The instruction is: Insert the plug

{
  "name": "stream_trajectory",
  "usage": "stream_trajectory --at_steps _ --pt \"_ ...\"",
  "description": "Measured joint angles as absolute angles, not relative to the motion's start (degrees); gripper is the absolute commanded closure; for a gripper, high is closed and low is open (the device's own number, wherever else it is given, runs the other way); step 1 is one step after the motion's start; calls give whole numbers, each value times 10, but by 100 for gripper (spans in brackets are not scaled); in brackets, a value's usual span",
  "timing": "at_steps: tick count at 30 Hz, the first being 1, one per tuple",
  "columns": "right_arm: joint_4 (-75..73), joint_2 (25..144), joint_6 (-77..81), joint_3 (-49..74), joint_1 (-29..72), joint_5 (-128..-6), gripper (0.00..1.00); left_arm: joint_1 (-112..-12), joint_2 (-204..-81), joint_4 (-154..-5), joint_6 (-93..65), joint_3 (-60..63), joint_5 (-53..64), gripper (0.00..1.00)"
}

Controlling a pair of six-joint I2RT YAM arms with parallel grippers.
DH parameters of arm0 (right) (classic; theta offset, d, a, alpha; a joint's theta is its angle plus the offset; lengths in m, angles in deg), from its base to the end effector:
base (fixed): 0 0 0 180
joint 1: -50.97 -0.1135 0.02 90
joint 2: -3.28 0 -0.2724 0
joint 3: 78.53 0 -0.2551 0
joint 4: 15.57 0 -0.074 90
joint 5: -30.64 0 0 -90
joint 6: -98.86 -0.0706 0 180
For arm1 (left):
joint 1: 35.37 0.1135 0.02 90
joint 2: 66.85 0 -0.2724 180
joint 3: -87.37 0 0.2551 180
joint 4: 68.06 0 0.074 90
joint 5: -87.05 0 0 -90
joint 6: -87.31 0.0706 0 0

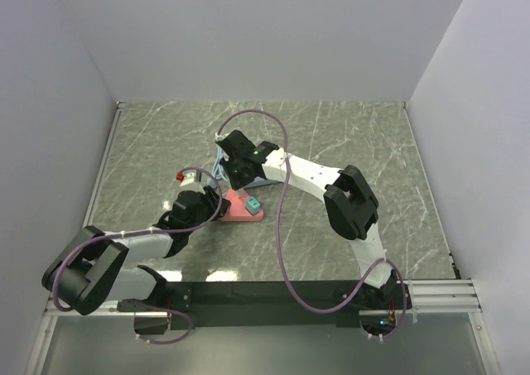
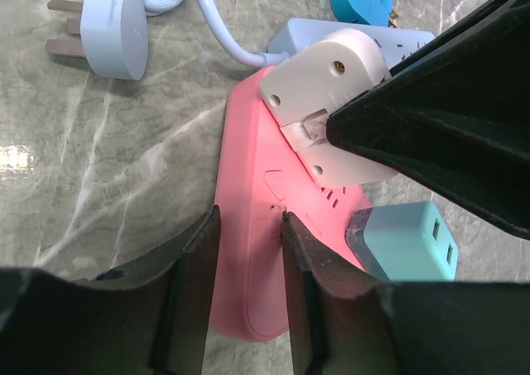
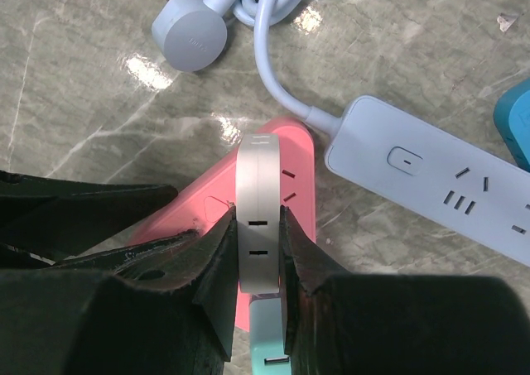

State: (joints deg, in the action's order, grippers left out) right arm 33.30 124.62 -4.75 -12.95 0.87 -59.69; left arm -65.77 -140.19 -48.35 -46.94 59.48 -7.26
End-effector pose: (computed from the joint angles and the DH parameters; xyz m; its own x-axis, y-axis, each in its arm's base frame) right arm 0.3180 0.3809 0.1958 -0.6966 -0.4663 -0.5453 -0.6228 0.7703 0.1369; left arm 0.2191 -0.1224 0.1300 -0.5797 -0.4666 -0.6680 0.0582 0.7940 -0.6052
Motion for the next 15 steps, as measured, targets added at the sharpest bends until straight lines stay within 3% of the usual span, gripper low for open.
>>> stream_trajectory --at_steps 2,6,11,12,14,15 --pt "333 1246 -48 -130 9 -597 100 -658 -1402 -484 -469 595 -73 60" --pt "333 1245 -48 -131 9 -597 77 -658 -1402 -485 -469 594 -73 60" --pt "333 1245 -50 -132 12 -605 58 -658 -1401 -492 -469 590 -75 60" --pt "333 1246 -51 -130 13 -609 47 -658 -1400 -494 -469 589 -76 60" --pt "337 1250 -51 -127 15 -614 36 -658 -1397 -501 -469 587 -77 60" --pt "336 1250 -50 -124 16 -616 14 -658 -1397 -503 -469 587 -78 60"
